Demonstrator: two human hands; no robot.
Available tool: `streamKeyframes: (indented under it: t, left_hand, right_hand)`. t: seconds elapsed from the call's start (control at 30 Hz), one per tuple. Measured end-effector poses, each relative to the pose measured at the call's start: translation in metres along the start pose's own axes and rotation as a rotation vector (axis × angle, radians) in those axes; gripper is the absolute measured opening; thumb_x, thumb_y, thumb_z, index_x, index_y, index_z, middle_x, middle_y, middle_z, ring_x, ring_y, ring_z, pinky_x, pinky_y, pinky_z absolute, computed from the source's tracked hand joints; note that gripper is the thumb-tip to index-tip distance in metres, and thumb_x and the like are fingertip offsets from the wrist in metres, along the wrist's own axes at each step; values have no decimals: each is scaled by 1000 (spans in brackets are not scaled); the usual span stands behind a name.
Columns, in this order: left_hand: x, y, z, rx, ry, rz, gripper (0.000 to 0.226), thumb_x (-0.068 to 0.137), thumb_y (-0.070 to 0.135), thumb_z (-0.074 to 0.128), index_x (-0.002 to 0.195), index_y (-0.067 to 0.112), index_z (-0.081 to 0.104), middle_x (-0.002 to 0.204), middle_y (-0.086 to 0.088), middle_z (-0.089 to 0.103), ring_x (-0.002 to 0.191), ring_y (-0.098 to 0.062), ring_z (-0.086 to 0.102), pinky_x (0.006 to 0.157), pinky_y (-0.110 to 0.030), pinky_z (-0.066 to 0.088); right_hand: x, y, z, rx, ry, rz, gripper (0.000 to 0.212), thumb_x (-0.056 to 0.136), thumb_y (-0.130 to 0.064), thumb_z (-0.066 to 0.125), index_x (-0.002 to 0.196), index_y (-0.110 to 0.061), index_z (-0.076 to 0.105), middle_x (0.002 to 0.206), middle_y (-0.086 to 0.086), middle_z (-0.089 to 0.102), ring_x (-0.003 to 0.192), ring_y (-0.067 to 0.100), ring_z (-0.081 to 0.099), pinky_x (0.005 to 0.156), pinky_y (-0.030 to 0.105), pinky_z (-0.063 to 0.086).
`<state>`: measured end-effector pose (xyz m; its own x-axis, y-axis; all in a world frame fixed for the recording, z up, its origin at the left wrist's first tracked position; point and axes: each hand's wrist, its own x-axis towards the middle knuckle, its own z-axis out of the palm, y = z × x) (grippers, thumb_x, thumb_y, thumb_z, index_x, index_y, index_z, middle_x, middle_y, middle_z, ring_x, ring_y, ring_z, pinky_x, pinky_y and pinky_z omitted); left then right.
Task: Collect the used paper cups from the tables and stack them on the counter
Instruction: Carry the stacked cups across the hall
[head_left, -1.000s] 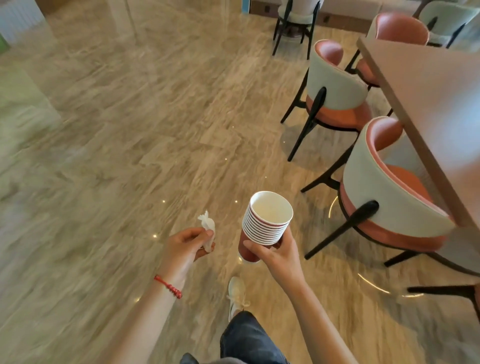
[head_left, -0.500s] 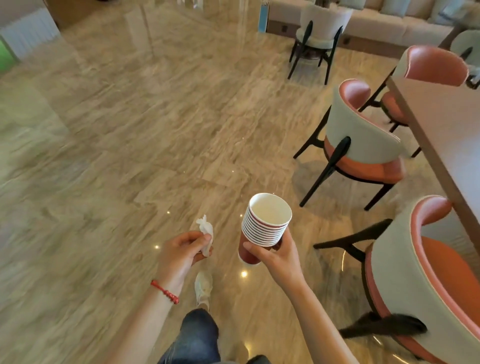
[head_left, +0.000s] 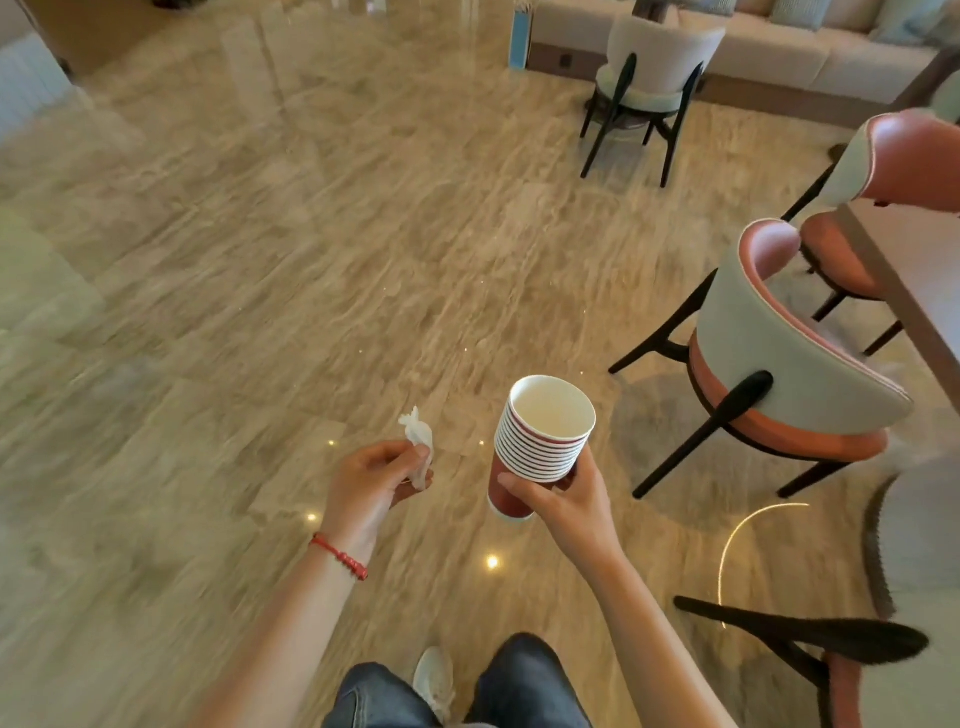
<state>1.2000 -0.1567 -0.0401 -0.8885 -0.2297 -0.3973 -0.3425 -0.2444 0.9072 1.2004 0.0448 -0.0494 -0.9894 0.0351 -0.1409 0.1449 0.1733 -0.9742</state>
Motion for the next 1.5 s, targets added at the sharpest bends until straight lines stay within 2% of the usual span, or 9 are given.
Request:
streamKeyframes:
  t: [0.17, 0.37, 0.67, 0.87, 1.03, 1.17, 1.23, 1.37, 1.5]
  left_hand:
    - [90, 27, 28, -9, -14, -39, 19, 77, 7, 69, 59, 10, 70, 59, -5, 67, 58, -13, 65, 56, -21, 54]
    - [220, 71, 73, 12, -1, -18, 20, 78, 7, 68, 59, 14, 70, 62, -3, 69, 60, -14, 66, 56, -21, 54]
    - [396, 162, 130, 14, 60, 12, 11, 76, 8, 70, 66, 11, 73, 65, -5, 71, 61, -15, 67, 58, -23, 55]
    - [518, 197, 152, -17, 60, -32, 9, 76, 7, 70, 67, 9, 71, 64, -6, 71, 60, -16, 68, 57, -23, 55]
    - [638, 236, 165, -18, 30, -18, 8, 77, 7, 69, 69, 8, 70, 61, -4, 69, 58, -14, 66, 58, -23, 55]
    - [737, 293, 171, -13, 42, -28, 10, 77, 4, 69, 67, 7, 71, 62, -5, 70, 57, -15, 66, 56, -22, 56]
    - [784, 323, 174, -1, 27, -6, 9, 76, 3, 69, 68, 6, 70, 61, -5, 70, 56, -15, 66, 56, -22, 56]
    - [862, 359, 184, 24, 18, -1, 5, 76, 6, 70, 71, 6, 70, 62, -3, 70, 58, -15, 65, 63, -26, 58]
    - [936, 376, 200, 14, 2, -57, 5, 75, 7, 71, 70, 6, 72, 65, -7, 71, 59, -16, 67, 58, -22, 56]
  right_hand:
    - [94, -5, 7, 14, 14, 38, 64, 63, -18, 85, 114, -33, 50, 108, -8, 65, 100, 6, 62, 80, 25, 54]
    - [241, -18, 12, 14, -17, 1, 61, 62, -23, 86, 108, -42, 50, 100, -20, 67, 95, -2, 62, 74, 17, 53]
    - [459, -72, 12, 14, -31, -32, 63, 61, -25, 87, 112, -37, 51, 103, -12, 67, 95, 1, 63, 77, 22, 54]
    - [582, -79, 33, -7, -33, -17, 61, 61, -26, 87, 109, -39, 51, 101, -18, 67, 95, 0, 63, 74, 18, 53]
    - [700, -92, 61, -15, 5, -12, 59, 61, -26, 86, 108, -36, 53, 98, -15, 68, 92, 3, 64, 73, 20, 54]
    - [802, -123, 88, 3, 24, 11, 63, 57, -32, 86, 111, -31, 54, 100, -9, 69, 94, 7, 65, 81, 33, 55]
    - [848, -137, 100, 17, 37, 11, 64, 53, -36, 84, 109, -32, 55, 98, -11, 70, 92, 6, 66, 79, 30, 55]
    - [919, -148, 114, 19, 43, 18, 58, 59, -26, 86, 107, -35, 54, 98, -15, 69, 91, 6, 66, 75, 25, 55]
    - [996, -151, 124, 30, 59, 42, 59, 62, -18, 87, 108, -33, 54, 99, -12, 69, 93, 7, 66, 76, 26, 56]
